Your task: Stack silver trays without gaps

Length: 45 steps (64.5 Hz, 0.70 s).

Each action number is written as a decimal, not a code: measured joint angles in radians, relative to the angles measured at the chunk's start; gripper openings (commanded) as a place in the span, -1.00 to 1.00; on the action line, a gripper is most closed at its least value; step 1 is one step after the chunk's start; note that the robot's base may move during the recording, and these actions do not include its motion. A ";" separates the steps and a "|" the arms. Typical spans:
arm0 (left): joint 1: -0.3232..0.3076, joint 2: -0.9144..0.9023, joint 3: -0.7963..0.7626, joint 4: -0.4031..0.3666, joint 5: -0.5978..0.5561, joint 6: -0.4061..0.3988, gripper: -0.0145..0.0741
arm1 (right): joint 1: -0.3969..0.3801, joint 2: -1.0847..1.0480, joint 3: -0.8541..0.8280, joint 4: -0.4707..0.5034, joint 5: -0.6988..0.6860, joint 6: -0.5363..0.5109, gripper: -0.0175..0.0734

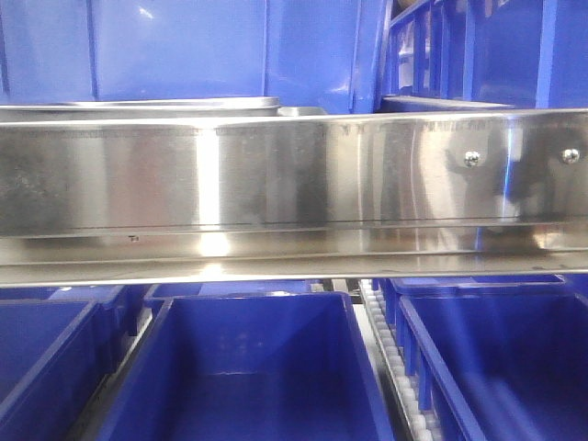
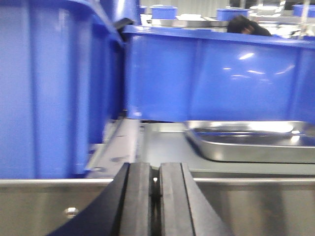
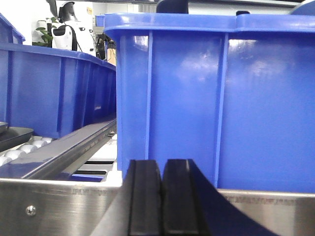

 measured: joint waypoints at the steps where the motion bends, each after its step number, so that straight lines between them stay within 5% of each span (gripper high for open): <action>1: -0.008 0.000 0.000 0.003 0.000 -0.004 -0.66 | 0.000 0.000 0.000 0.000 0.000 0.000 -0.77; 30: -0.059 0.000 0.000 0.016 0.000 -0.018 -0.66 | 0.000 0.000 0.000 0.000 0.000 0.000 -0.77; 45: -0.004 0.000 0.000 0.016 0.000 -0.018 -0.66 | 0.000 0.000 0.000 0.000 0.000 0.000 -0.77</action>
